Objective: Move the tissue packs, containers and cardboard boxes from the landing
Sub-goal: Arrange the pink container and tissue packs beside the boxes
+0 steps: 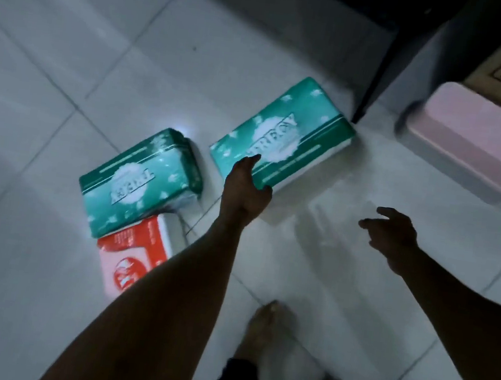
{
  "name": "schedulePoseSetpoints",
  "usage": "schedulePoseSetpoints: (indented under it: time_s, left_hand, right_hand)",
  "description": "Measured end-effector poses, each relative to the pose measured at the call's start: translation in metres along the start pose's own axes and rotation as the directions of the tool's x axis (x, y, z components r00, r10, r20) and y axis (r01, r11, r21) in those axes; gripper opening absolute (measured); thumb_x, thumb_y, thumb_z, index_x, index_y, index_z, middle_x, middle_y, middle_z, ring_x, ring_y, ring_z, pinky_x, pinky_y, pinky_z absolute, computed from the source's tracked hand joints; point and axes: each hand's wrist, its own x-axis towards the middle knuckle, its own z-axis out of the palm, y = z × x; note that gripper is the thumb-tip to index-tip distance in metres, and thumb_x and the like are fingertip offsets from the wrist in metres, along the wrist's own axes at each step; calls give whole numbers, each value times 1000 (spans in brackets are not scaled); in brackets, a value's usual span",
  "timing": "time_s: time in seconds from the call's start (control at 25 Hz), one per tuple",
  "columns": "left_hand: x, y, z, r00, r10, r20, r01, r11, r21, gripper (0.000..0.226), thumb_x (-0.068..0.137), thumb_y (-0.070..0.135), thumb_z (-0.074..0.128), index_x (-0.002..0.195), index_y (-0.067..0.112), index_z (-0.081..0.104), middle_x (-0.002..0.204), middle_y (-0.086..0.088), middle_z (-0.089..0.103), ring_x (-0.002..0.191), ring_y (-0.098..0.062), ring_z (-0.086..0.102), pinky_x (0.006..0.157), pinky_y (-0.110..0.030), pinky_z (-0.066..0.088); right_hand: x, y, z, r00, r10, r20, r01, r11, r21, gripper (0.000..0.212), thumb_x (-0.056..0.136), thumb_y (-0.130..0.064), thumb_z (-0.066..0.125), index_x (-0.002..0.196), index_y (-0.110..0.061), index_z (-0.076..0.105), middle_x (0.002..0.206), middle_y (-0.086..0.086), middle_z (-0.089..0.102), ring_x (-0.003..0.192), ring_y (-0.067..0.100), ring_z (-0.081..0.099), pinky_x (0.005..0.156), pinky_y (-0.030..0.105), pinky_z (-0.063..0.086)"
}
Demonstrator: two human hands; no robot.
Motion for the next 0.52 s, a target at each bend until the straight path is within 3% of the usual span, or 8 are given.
schedulePoseSetpoints:
  time_s: [0.12, 0.24, 0.32, 0.44, 0.52]
  left_hand:
    - [-26, -79, -64, 985, -122, -120, 118, 992, -38, 65, 83, 15, 72, 143, 11, 48, 145, -13, 48, 133, -28, 44, 106, -24, 31]
    - [-39, -168, -116, 939, -249, -236, 233, 968, -95, 63, 83, 17, 73, 141, 11, 50, 142, -15, 51, 133, -30, 46, 110, -35, 34]
    - [-37, -216, -145, 911, -317, -264, 293, 948, -125, 65, 84, 23, 73, 143, 14, 47, 144, -11, 51, 133, -29, 46, 111, -42, 37]
    - [-22, -279, -176, 887, -385, -257, 350, 921, -171, 73, 82, 26, 72, 146, 14, 41, 145, -13, 48, 132, -30, 47, 110, -47, 40]
    - [-7, -317, -193, 877, -417, -238, 361, 900, -244, 78, 76, 33, 72, 145, 15, 41, 139, -12, 54, 123, -28, 54, 102, -51, 47]
  right_hand:
    - [-52, -21, 69, 993, -73, 96, 89, 980, -179, 60, 76, -22, 76, 133, -18, 57, 118, 13, 67, 105, 34, 65, 95, 45, 53]
    - [-84, -40, 147, 970, -142, 196, 187, 954, -235, 46, 79, -22, 73, 123, -15, 64, 99, 8, 73, 91, 27, 70, 88, 42, 57]
    - [-96, -55, 201, 933, -261, 248, 328, 901, -283, 41, 80, -23, 73, 119, -15, 67, 93, 5, 74, 90, 23, 70, 89, 37, 56]
    - [-102, -82, 272, 864, -454, 217, 502, 810, -304, 40, 82, -20, 73, 121, -15, 66, 105, 6, 71, 102, 23, 65, 85, 23, 45]
    - [-98, -100, 320, 847, -492, 199, 530, 799, -282, 53, 83, -24, 73, 133, -16, 57, 124, 10, 64, 114, 24, 60, 91, 26, 45]
